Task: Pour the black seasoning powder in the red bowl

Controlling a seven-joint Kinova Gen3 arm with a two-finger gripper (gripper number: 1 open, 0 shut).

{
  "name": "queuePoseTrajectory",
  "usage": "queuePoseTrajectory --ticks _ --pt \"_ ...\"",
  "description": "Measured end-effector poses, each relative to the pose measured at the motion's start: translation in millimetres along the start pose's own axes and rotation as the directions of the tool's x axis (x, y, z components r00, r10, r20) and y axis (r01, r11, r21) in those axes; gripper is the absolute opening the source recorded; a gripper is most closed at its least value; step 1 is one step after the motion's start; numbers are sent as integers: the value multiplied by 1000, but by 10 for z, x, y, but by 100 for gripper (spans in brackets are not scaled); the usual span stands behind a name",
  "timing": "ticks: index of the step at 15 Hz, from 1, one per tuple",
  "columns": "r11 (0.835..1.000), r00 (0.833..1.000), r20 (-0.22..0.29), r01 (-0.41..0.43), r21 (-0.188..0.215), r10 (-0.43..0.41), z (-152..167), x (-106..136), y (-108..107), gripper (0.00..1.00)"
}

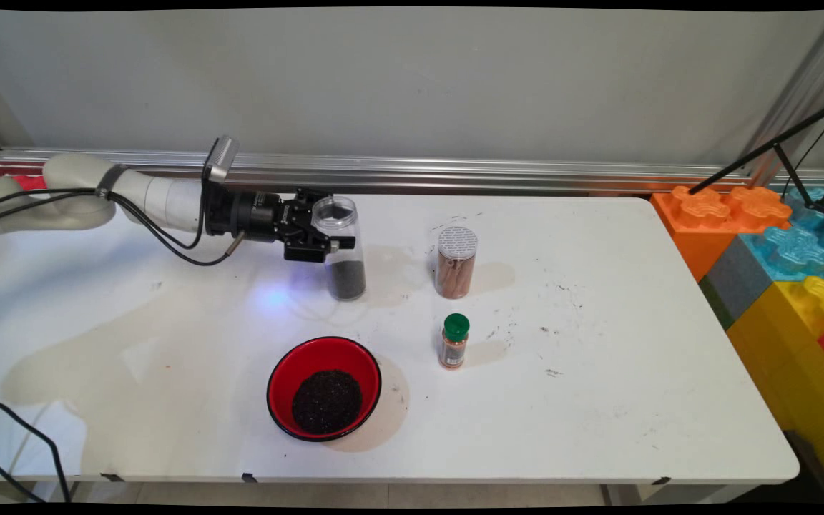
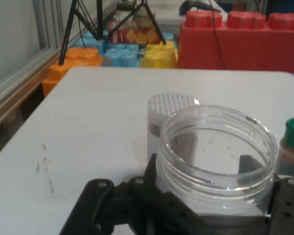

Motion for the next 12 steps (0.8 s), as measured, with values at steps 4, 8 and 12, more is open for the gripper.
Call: queuePoseTrajectory --ticks 4,8,12 --pt "1000 999 -31 -8 -8 8 -29 160 -15 0" --pt "999 998 -53 -33 -7 32 -36 351 -43 0" --pt "996 993 -73 -93 -17 92 -8 493 -10 0"
